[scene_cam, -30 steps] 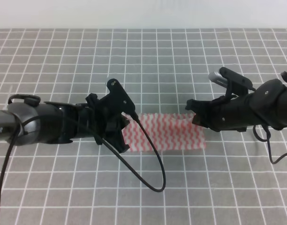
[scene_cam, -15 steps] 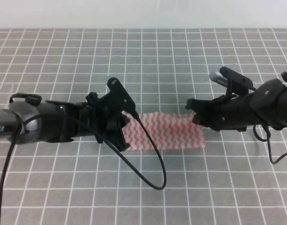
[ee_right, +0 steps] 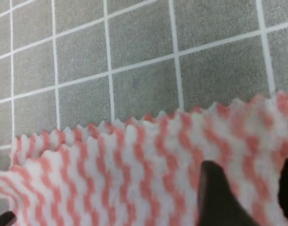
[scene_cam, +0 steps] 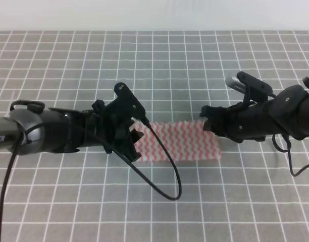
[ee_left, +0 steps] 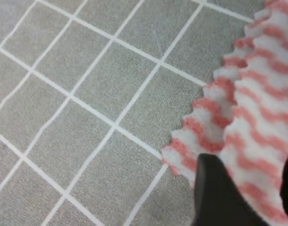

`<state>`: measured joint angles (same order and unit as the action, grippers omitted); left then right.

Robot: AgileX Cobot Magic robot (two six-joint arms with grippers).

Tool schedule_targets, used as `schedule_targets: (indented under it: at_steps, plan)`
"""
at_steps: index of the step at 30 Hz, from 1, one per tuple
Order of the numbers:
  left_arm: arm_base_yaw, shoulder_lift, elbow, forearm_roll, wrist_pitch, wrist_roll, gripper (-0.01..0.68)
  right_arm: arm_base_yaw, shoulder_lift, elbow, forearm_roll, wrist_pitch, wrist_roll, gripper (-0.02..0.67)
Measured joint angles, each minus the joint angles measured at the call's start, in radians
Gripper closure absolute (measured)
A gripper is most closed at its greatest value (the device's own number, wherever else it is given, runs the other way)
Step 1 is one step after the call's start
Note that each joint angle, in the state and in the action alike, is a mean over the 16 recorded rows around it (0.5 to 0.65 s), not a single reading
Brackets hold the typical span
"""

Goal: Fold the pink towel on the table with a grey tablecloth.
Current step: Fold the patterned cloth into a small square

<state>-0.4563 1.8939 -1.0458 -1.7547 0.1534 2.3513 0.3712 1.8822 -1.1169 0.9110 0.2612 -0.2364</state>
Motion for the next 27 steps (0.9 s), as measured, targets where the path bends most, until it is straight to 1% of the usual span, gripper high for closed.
schedule_targets:
  at_steps: [5, 12, 19, 27]
  plan:
    - [0.0, -0.03, -0.01, -0.003, -0.022, -0.075, 0.642, 0.0, -0.001, -0.026, -0.012, 0.018, -0.001, 0.619]
    - [0.0, -0.103, -0.023, 0.0, -0.086, -0.279, 0.652, -0.001, 0.0, -0.08, -0.08, 0.089, -0.002, 0.629]
    - [0.0, -0.152, -0.017, 0.003, -0.103, -0.481, 0.666, -0.001, 0.001, -0.12, -0.159, 0.21, -0.002, 0.644]
    - [0.0, -0.103, -0.001, 0.004, -0.024, -0.549, 0.672, -0.001, -0.001, -0.128, -0.192, 0.309, -0.001, 0.65]
